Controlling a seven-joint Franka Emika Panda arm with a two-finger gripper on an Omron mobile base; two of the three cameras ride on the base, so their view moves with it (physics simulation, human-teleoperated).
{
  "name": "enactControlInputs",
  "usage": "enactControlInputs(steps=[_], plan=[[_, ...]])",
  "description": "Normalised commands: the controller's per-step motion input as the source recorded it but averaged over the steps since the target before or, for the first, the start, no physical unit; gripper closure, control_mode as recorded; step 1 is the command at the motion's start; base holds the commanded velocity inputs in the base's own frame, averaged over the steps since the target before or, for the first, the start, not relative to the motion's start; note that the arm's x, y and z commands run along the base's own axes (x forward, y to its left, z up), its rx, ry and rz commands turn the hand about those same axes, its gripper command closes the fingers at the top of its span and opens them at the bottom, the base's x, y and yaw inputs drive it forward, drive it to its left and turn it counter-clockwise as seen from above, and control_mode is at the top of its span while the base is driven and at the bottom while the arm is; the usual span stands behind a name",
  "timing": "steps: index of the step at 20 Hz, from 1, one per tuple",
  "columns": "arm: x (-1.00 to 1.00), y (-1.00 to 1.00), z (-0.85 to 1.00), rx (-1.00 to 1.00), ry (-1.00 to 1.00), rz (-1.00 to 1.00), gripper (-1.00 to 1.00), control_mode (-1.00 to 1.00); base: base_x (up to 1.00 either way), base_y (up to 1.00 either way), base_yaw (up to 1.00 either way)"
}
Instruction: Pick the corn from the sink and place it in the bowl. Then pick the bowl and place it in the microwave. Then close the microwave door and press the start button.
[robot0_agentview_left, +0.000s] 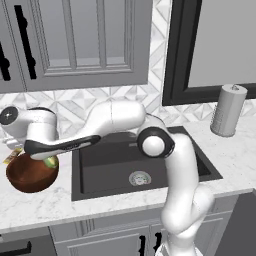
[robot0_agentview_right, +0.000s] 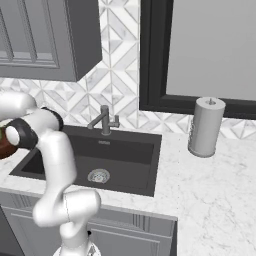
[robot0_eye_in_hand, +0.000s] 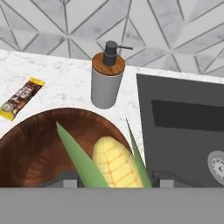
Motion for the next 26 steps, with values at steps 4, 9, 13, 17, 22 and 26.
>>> enactControlInputs(steps=[4, 9, 13, 17, 22, 26], plan=[[0.12, 0.17, -0.05, 0.00, -0.06, -0.14, 1.00, -1.00, 0.00, 0.00, 0.00], [0.00, 0.00, -0.31, 0.00, -0.08, -0.09, 1.00, -1.00, 0.00, 0.00, 0.00], [0.02, 0.00, -0.37, 0.01, -0.07, -0.05, 1.00, -1.00, 0.00, 0.00, 0.00], [0.22, 0.00, -0.28, 0.01, -0.03, -0.05, 1.00, -1.00, 0.00, 0.00, 0.00], [0.29, 0.00, -0.20, 0.01, -0.01, -0.05, 1.00, -1.00, 0.00, 0.00, 0.00], [0.24, 0.00, -0.16, 0.02, -0.02, -0.05, 1.00, -1.00, 0.00, 0.00, 0.00]])
